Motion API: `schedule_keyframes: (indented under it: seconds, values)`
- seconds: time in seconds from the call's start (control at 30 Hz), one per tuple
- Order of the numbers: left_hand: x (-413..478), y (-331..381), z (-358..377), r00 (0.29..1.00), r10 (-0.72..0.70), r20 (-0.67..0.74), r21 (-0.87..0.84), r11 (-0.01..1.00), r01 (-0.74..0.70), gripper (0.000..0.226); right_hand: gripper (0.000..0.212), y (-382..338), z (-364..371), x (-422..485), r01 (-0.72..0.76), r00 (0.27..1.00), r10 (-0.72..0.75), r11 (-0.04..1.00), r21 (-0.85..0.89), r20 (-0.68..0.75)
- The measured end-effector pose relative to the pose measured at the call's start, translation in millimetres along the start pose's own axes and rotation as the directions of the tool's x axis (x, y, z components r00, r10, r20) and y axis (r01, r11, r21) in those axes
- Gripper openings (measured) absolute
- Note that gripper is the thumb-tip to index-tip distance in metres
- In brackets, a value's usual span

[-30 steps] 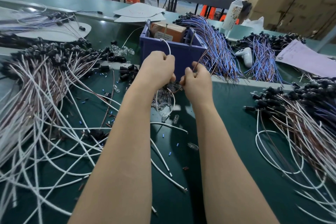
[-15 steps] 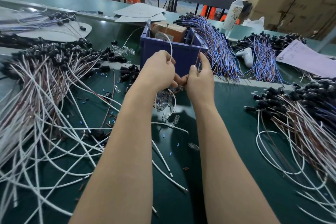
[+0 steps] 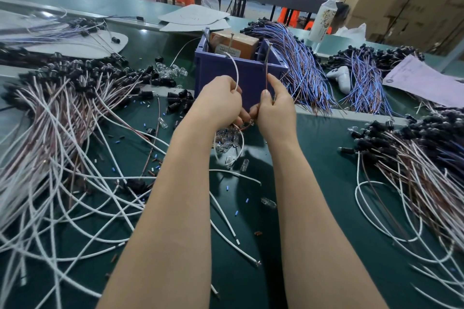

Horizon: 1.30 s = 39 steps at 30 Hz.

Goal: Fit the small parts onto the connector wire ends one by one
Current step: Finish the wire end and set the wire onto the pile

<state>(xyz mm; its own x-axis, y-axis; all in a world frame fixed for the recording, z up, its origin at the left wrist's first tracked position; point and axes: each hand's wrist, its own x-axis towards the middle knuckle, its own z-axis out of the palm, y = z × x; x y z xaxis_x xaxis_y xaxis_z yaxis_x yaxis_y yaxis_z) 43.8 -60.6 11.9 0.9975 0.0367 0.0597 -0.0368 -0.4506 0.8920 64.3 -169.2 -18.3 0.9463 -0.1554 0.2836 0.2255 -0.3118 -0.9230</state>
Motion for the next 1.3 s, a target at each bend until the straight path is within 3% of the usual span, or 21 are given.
schedule_keyframes:
  seconds: [1.3]
  values:
    - [-1,-9,-14,0.999,0.021,-0.038,0.024,1.000,-0.020,0.029,0.041,-2,-6,-6,-0.028,0.999,0.029,0.999,-0.027,0.038]
